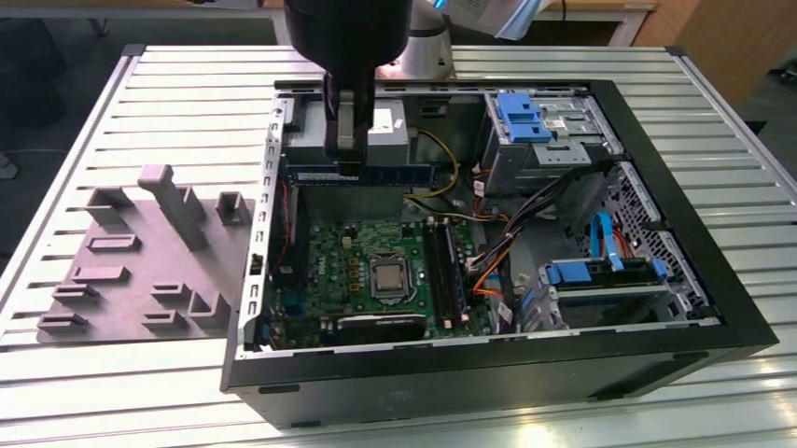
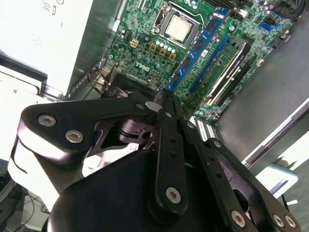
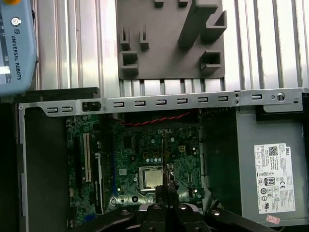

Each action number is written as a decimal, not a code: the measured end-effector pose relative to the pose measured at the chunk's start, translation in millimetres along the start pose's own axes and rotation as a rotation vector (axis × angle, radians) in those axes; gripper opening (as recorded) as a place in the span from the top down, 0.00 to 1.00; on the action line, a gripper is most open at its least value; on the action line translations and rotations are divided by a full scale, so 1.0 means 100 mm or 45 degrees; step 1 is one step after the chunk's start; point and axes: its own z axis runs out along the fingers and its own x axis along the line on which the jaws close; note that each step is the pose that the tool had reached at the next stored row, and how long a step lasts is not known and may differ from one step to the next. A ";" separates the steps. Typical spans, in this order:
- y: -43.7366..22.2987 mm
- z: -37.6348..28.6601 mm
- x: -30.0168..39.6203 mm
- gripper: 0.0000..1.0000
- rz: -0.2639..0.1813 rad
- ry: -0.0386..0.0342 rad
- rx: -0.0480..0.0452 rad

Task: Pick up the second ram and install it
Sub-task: 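Pick up the second ram and move it above second insertion slot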

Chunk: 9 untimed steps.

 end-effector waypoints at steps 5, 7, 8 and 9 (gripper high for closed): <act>-0.014 0.024 0.000 0.88 0.000 0.0000 0.000; -0.020 0.033 0.000 0.88 0.000 0.0001 0.000; -0.022 0.038 0.000 0.88 0.000 0.0001 0.000; -0.025 0.043 0.000 0.88 0.000 0.0001 0.000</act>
